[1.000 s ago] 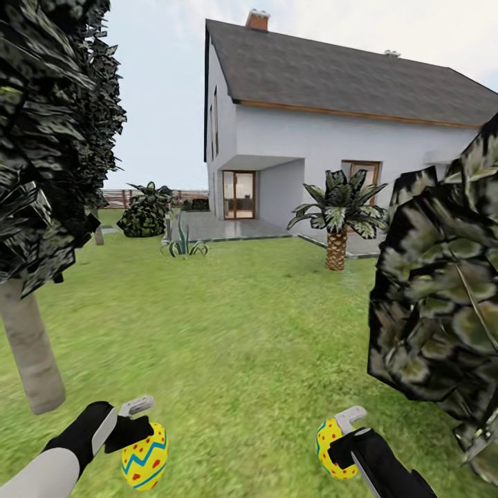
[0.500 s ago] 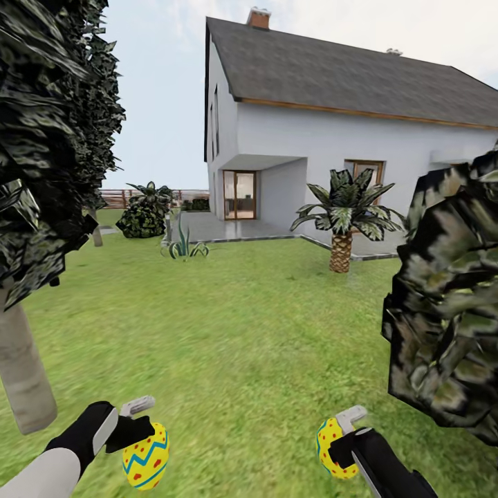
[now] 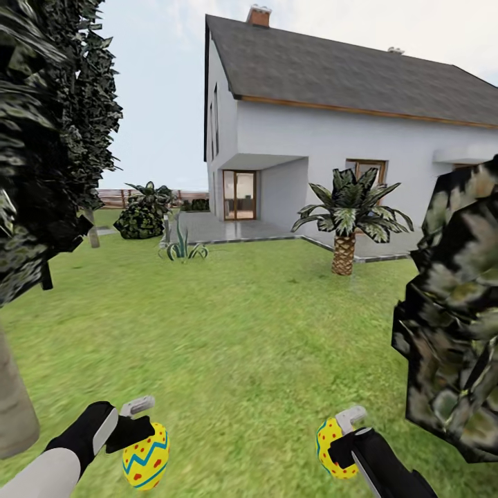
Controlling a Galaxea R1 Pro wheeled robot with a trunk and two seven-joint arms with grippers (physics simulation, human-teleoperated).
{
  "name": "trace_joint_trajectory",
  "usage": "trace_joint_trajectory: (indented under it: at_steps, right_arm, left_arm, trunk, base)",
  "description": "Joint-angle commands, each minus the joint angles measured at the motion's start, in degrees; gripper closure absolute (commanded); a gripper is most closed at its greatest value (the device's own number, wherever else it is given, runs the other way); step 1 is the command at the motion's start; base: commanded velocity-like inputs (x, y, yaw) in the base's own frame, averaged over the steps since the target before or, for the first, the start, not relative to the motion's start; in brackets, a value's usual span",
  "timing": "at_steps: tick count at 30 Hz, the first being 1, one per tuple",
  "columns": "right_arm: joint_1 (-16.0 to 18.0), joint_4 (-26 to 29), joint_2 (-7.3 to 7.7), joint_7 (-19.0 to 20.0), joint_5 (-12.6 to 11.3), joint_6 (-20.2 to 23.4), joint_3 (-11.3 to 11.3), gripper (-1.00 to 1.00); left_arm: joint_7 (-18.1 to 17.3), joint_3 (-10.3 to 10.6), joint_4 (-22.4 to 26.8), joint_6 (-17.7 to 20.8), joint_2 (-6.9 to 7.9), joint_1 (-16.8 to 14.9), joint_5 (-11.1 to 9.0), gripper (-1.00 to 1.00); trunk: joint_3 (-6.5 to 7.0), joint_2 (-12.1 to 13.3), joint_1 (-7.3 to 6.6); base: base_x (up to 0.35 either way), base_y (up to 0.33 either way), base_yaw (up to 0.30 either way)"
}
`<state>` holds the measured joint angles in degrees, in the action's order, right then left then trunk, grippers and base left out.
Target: Take the three Easter eggs out of the wicker basket on the lawn in the garden, then place them on the lawn next to a single tree (choose any tree) so that all three eggs are next to the same tree and none are left in the basket.
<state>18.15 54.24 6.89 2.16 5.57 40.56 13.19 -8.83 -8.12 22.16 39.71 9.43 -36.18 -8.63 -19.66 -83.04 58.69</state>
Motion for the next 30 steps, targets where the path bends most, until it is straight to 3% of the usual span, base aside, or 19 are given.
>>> trace_joint_trajectory:
  at_steps: [1, 30]
  right_arm:
    - [0.0, 0.1, 0.02, 0.2, 0.6, 0.3, 0.2, 1.0]
    - [0.0, 0.1, -0.03, 0.2, 0.5, 0.4, 0.2, 1.0]
  left_arm:
    - [0.0, -0.3, 0.1, 0.4, -0.02, 0.0, -0.2, 1.0]
    - [0.0, -0.3, 0.1, 0.4, 0.14, 0.0, -0.2, 1.0]
  trunk:
    - [-0.07, 0.0, 0.03]
    - [-0.07, 0.0, 0.03]
  base:
    - [0.327, 0.0, 0.0]
    - [0.327, 0.0, 0.0]
